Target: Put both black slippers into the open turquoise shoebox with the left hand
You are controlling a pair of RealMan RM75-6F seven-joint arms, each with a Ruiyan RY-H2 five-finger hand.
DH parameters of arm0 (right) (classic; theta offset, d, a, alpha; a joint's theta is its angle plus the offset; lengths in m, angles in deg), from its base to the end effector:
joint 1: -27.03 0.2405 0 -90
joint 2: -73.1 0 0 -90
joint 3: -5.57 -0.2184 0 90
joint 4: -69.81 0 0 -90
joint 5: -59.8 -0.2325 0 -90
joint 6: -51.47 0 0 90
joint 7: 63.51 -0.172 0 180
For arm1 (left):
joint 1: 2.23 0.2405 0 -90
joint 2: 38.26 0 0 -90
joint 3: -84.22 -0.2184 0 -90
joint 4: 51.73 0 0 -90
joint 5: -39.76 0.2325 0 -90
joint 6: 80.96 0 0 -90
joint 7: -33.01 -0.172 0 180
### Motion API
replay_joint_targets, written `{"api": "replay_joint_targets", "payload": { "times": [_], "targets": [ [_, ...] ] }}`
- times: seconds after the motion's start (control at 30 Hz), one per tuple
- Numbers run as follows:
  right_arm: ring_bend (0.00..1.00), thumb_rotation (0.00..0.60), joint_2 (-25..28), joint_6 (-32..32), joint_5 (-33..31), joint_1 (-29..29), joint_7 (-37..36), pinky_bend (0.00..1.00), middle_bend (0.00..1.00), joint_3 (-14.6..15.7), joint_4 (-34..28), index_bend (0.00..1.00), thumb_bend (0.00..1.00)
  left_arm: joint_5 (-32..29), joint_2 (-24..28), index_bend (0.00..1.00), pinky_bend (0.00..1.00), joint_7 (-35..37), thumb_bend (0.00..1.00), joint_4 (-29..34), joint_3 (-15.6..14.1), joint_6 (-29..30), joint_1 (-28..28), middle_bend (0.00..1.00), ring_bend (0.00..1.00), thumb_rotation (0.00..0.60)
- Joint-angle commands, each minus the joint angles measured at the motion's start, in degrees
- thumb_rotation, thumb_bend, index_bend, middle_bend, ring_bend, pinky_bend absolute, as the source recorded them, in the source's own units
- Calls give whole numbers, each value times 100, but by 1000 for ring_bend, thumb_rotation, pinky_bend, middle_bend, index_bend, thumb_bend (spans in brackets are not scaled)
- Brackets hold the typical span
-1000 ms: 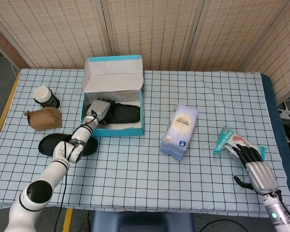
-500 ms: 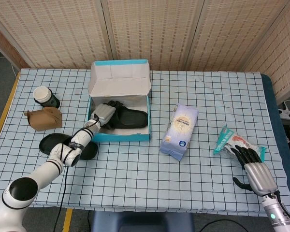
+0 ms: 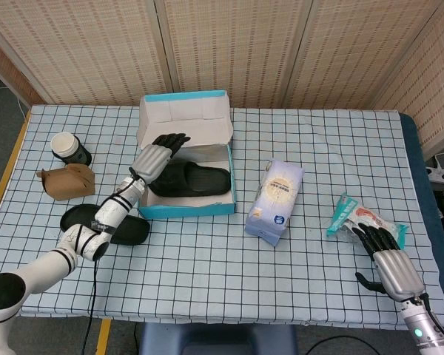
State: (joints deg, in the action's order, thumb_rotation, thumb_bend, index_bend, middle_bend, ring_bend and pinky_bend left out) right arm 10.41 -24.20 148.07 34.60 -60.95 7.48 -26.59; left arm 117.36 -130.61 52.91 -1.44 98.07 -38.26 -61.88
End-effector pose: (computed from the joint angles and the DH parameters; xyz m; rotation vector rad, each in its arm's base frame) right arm -0.2761 -0.1954 0.0807 1.5932 -1.0333 0.7974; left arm -0.0819 0.4820 -0.0037 -1.8561 -0.9382 -1.1308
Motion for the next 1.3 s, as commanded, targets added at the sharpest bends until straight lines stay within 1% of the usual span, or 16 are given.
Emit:
{"api": "replay_joint_targets", "payload": {
  "times": [0.03, 0.13, 0.2, 0.27, 0.37, 0.47, 0.6, 0.77, 1.03, 1.3],
  "targets": [
    [0, 600, 6, -62, 61, -17, -18, 0, 0, 7, -5, 0, 180, 424, 759, 0, 61, 686, 360, 986, -117, 661, 461, 0, 0, 600],
    [0, 600, 8, -144, 168, -37, -35, 0, 0, 29, -12, 0, 181, 633, 1321, 0, 60, 666, 343, 1764, -397, 1017, 860, 0, 0, 600],
    [0, 600, 19, -202, 274, -50, -72, 0, 0, 58, -32, 0, 181, 686, 1683, 0, 60, 390, 335, 2245, -647, 1118, 1138, 0, 0, 600],
    [0, 600, 36, -259, 361, -65, -120, 0, 0, 84, -45, 0, 180, 625, 1924, 0, 59, 22, 325, 2601, -856, 1198, 1409, 0, 0, 600],
    [0, 600, 48, -309, 431, -80, -169, 0, 0, 105, -44, 0, 180, 489, 2082, 0, 55, -298, 317, 2898, -1139, 1309, 1800, 0, 0, 600],
    [0, 600, 52, -290, 453, -71, -191, 0, 0, 120, -51, 0, 180, 349, 2071, 0, 49, -500, 316, 2852, -1328, 1299, 2053, 0, 0, 600],
    [0, 600, 63, -287, 506, -66, -224, 0, 0, 145, -66, 0, 181, 138, 1948, 0, 35, -868, 313, 2594, -1447, 1139, 2209, 0, 0, 600],
    [0, 600, 67, -299, 546, -71, -225, 0, 0, 164, -75, 0, 180, -47, 1872, 0, 31, -1193, 308, 2440, -1470, 934, 2272, 0, 0, 600],
    [0, 600, 53, -257, 517, -53, -226, 0, 0, 157, -54, 0, 181, -333, 1934, 0, 31, -1415, 305, 2518, -1498, 511, 2318, 0, 0, 600],
    [0, 600, 70, -312, 543, -71, -243, 0, 0, 160, -67, 0, 181, -653, 1685, 0, 34, -1783, 306, 2177, -1467, 137, 2296, 0, 0, 600]
  ]
}}
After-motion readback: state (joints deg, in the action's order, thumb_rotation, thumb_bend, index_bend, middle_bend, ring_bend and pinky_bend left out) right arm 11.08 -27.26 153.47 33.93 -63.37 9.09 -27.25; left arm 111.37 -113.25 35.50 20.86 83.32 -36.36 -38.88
